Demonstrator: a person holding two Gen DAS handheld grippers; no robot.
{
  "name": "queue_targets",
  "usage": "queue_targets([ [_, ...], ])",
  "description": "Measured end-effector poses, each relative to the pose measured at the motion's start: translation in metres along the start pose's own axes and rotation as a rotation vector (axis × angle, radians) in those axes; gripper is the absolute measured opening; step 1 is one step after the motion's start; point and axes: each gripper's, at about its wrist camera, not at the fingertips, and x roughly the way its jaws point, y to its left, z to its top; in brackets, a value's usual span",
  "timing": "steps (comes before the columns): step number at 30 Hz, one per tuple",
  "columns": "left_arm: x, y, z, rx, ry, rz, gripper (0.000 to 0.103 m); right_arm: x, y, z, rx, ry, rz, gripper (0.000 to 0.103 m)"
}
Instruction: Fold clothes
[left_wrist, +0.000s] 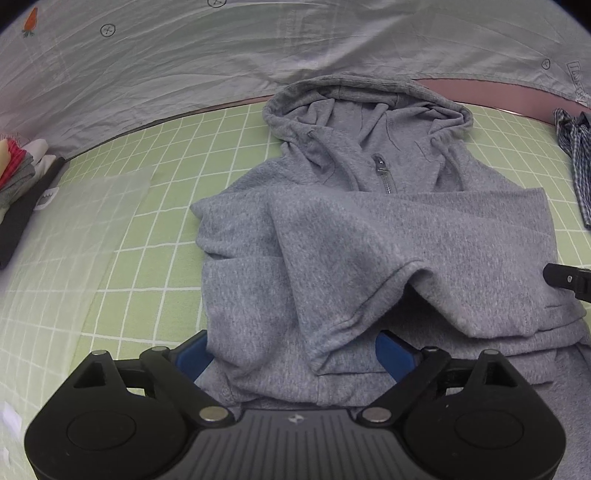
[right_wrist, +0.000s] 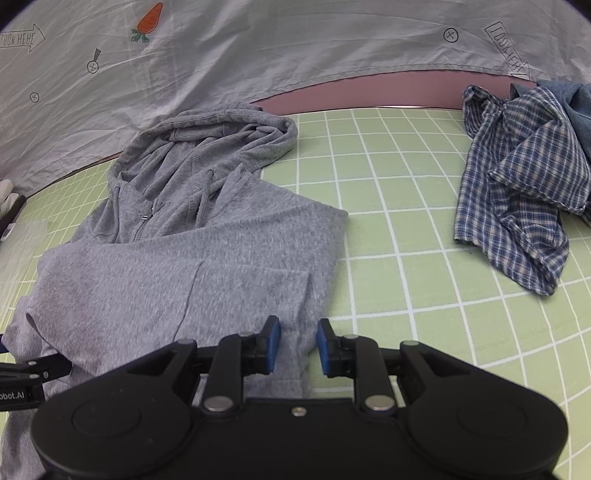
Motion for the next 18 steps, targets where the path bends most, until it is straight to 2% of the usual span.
queue_targets([
  [2, 0.004, 0.002, 0.002, -0.017, 0.001, 0.041, 0.094, 0.000, 0.000, -0.001, -0.007, -0.005, -0.001, 0.023],
  [7, 0.012, 0.033, 0.001, -0.140, 0.020, 0.125, 0.095, -0.001, 0.000, -0.004, 0.008, -0.020, -0.013, 0.027],
  [11, 0.010, 0.055, -0.005, -0.217, 0.024, 0.067, 0.095, -0.001, 0.002, -0.005, 0.010, -0.027, -0.028, 0.029],
  [18, 0.009, 0.069, -0.013, -0.220, 0.025, -0.012, 0.095, -0.001, 0.002, -0.006, 0.016, -0.030, -0.053, 0.037],
])
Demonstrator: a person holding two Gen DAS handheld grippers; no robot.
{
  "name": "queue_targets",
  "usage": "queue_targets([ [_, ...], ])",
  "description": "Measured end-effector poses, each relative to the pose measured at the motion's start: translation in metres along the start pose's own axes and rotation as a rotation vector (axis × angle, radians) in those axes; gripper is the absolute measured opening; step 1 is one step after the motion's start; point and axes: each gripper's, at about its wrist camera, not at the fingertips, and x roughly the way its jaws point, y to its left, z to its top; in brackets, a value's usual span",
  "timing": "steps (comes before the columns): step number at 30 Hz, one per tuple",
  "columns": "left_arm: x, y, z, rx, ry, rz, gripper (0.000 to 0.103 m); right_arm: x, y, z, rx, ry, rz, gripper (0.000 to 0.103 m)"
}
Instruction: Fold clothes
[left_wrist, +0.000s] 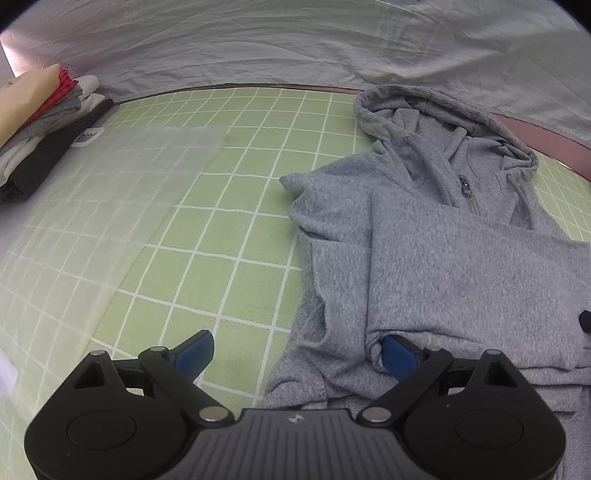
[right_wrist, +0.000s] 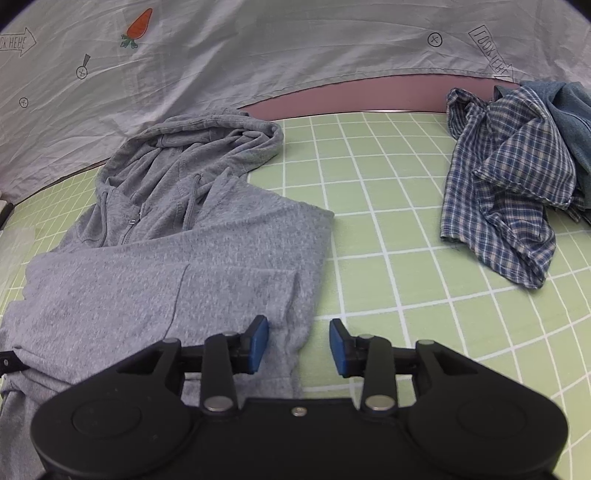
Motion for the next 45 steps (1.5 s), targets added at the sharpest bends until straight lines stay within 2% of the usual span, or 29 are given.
queue_targets([
  [5, 0.003, 0.004, -0.002, -0.005, 0.014, -0.011, 0.099, 0.000, 0.002, 0.001, -0.015, 0.002, -0.019, 0.041],
  [7, 0.000, 0.006, 0.000, -0.036, 0.027, -0.015, 0.098, 0.001, 0.001, 0.002, -0.007, 0.009, -0.022, 0.043],
  [13, -0.015, 0.004, 0.011, -0.017, -0.011, -0.036, 0.098, 0.001, 0.001, 0.008, -0.022, 0.033, -0.025, 0.044],
  [18, -0.026, 0.008, 0.018, -0.017, -0.030, -0.062, 0.098, -0.007, -0.005, 0.014, 0.025, 0.029, -0.025, 0.049],
  [20, -0.032, 0.009, 0.020, -0.002, -0.043, -0.076, 0.098, -0.010, -0.008, 0.017, 0.042, 0.020, -0.023, 0.067],
  [22, -0.037, 0.010, 0.022, 0.001, -0.048, -0.094, 0.098, -0.012, -0.011, 0.020, 0.053, 0.012, -0.021, 0.080],
  [26, -0.039, 0.022, 0.027, -0.049, -0.034, -0.146, 0.098, -0.012, -0.014, 0.026, 0.047, -0.003, -0.015, 0.097],
  [37, -0.037, 0.054, 0.049, -0.100, -0.057, -0.055, 0.098, 0.000, -0.013, 0.031, 0.048, -0.004, -0.030, 0.102],
  [45, -0.012, 0.035, 0.099, -0.028, -0.101, -0.049, 0.099, 0.028, -0.024, 0.066, 0.061, 0.002, -0.072, 0.102],
])
